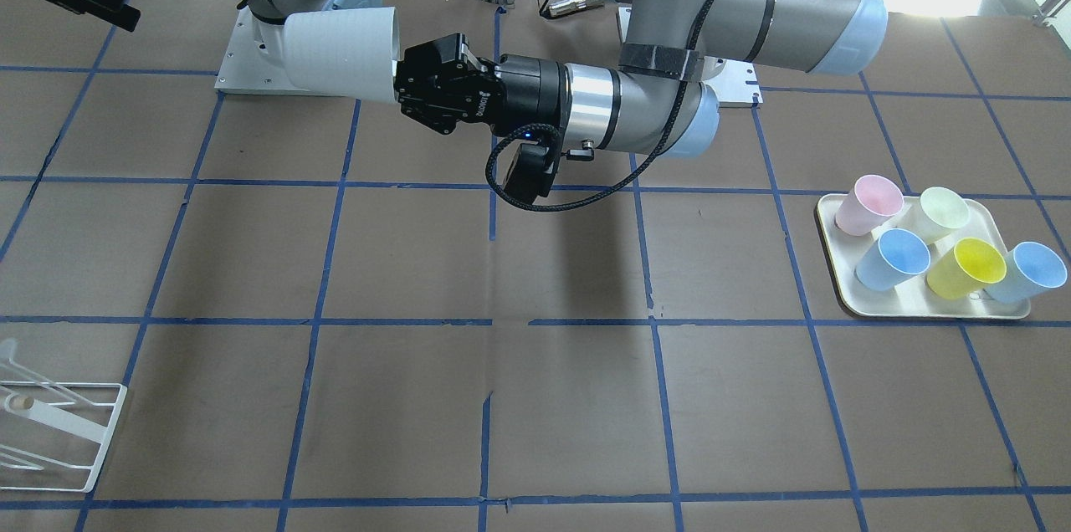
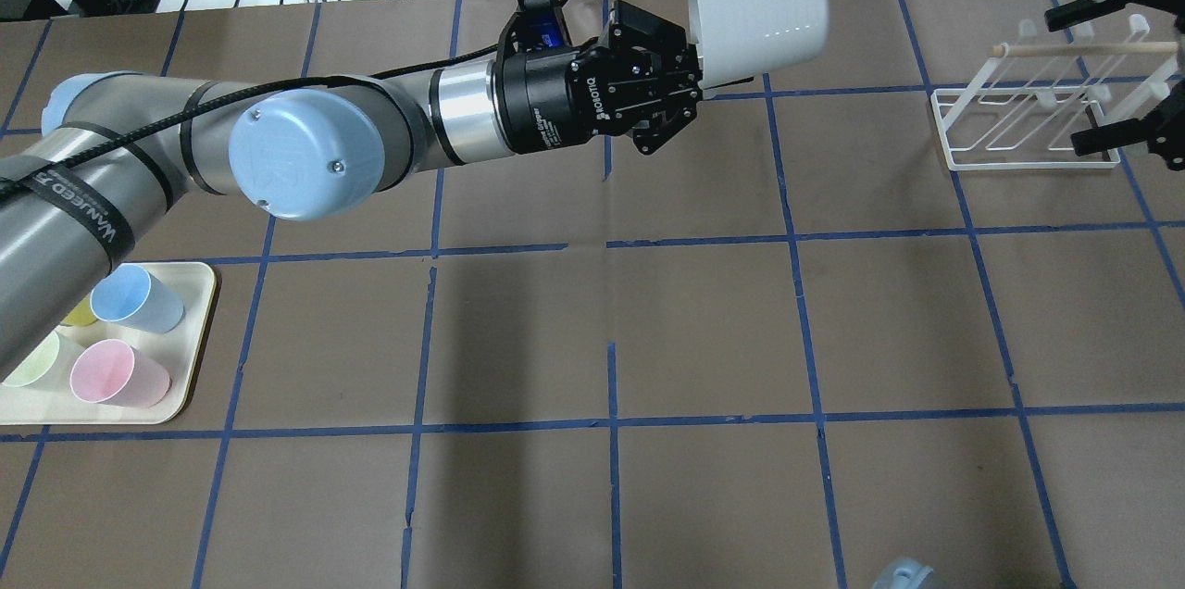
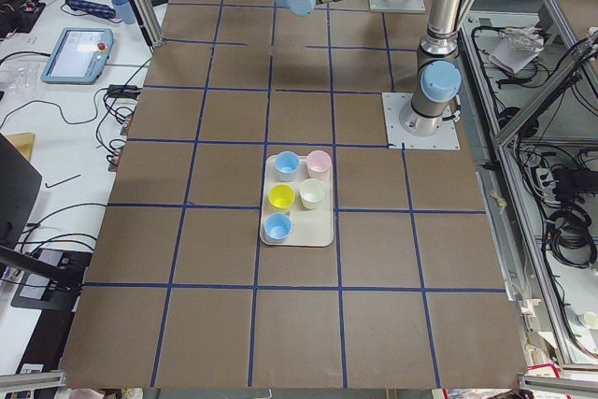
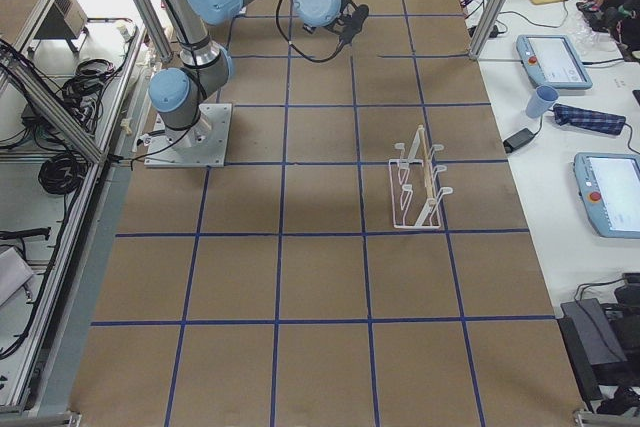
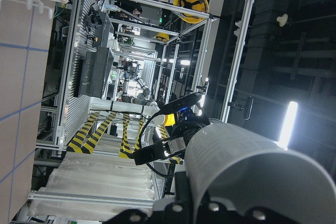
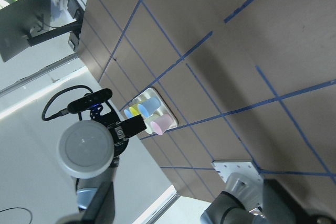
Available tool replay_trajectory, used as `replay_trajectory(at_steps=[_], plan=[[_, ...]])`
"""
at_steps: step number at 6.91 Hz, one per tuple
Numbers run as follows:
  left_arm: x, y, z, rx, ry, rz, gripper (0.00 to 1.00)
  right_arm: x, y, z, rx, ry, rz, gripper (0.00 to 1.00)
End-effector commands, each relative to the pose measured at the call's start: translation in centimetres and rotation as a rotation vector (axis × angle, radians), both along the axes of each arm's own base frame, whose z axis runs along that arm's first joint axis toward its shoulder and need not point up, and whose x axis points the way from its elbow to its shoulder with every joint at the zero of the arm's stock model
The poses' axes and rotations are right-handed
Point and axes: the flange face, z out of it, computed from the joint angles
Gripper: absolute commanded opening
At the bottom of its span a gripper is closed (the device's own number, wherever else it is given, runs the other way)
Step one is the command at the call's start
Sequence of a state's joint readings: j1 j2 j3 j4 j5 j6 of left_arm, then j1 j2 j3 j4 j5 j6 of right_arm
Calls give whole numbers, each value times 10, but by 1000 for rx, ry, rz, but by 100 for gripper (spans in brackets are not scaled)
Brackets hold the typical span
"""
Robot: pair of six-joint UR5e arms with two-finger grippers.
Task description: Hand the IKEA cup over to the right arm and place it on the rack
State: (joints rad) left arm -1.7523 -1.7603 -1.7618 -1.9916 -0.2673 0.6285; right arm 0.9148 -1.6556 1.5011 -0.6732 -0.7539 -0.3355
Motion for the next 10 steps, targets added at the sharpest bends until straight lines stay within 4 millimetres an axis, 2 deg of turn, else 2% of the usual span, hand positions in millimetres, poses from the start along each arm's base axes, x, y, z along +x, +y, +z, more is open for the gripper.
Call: replay_trajectory(at_steps=[1, 3, 4, 5, 7, 8, 9, 10], plan=[[-13, 9, -5, -16, 13, -17, 0, 15, 8, -5, 82, -151, -51, 100], [-14, 20, -2, -30, 17, -24, 0, 29, 8, -9, 95, -177, -43, 100], [-15, 18, -6, -24, 16, -24, 0, 42, 6, -17, 105, -191, -24, 100], [-16, 20, -8, -21, 15, -27, 0, 59, -2, -17, 85, -215, -18, 100], [-20, 21, -8, -25, 19, -33, 0, 109, -12, -20, 47, -220, 66, 100], [-21, 23, -7, -27, 20, -35, 0, 120, -9, -33, 64, -231, 81, 100], [-21, 23, -5, -30, 20, -35, 0, 121, -11, -41, 66, -250, 62, 100], [-21, 22, -8, -24, 19, -35, 0, 121, -15, -41, 46, -257, 46, 100]])
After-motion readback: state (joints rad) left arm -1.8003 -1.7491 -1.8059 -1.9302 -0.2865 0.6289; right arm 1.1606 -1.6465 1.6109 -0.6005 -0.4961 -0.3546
